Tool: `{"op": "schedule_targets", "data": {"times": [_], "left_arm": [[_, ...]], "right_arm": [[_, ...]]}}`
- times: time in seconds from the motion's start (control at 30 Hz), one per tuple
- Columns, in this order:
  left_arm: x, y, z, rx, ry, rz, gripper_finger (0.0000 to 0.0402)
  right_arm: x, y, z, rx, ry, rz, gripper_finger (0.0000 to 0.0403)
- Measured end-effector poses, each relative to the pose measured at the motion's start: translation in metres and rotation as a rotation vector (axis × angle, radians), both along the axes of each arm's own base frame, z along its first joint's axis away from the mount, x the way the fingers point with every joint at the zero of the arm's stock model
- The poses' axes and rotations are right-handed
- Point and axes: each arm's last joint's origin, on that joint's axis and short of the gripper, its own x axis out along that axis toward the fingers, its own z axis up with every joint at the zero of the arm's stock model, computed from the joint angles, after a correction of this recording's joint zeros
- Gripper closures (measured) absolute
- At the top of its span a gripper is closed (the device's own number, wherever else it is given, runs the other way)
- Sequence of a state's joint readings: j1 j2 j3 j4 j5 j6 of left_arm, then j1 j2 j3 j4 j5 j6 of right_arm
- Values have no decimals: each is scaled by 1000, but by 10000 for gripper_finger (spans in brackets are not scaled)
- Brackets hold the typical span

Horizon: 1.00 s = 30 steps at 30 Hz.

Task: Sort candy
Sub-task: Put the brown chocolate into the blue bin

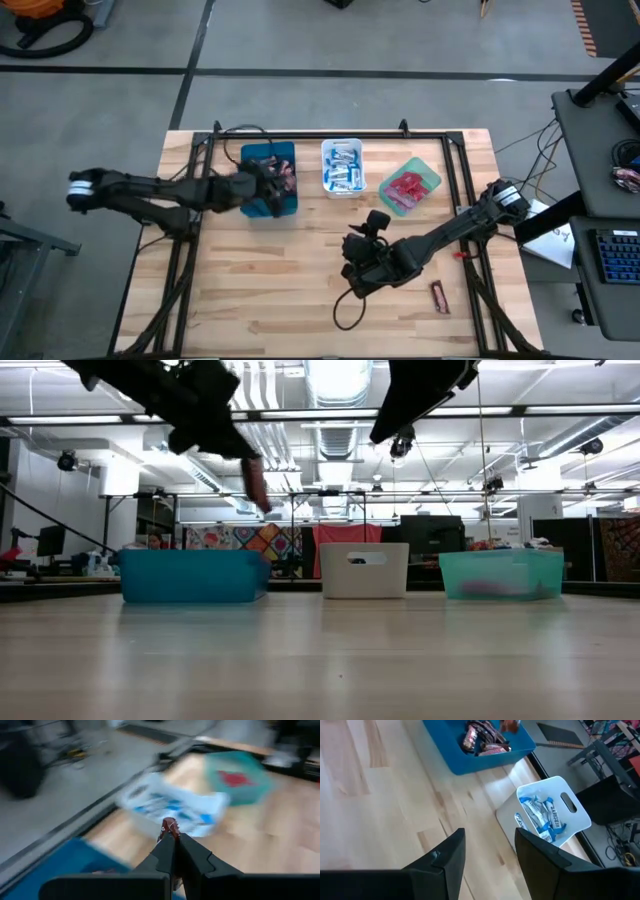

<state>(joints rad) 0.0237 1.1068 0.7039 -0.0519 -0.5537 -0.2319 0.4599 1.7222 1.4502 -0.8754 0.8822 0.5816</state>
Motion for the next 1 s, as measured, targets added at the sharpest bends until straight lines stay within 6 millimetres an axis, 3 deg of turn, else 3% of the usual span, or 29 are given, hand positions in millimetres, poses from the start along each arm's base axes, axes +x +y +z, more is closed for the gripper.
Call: {"op": "schedule_targets", "data": {"times": [0.13, 0.3, 0.63, 0.83, 1.0], "left_arm": [[-19, 29, -12, -42, 27, 176, 401], [-33, 51, -45, -154, 66, 254, 401], [-45, 77, -59, -336, 102, -5, 401], [-53, 96, -69, -373, 147, 44, 399], [-50, 100, -72, -359, 177, 38, 370]], "right_arm": [[0, -1, 0, -1, 1, -3, 239], [0, -1, 0, 0, 2, -3, 241], [0, -1, 0, 2, 2, -3, 241], [0, -1, 0, 15, -7, -12, 245], [0, 0, -1, 39, -2, -10, 241]]}}
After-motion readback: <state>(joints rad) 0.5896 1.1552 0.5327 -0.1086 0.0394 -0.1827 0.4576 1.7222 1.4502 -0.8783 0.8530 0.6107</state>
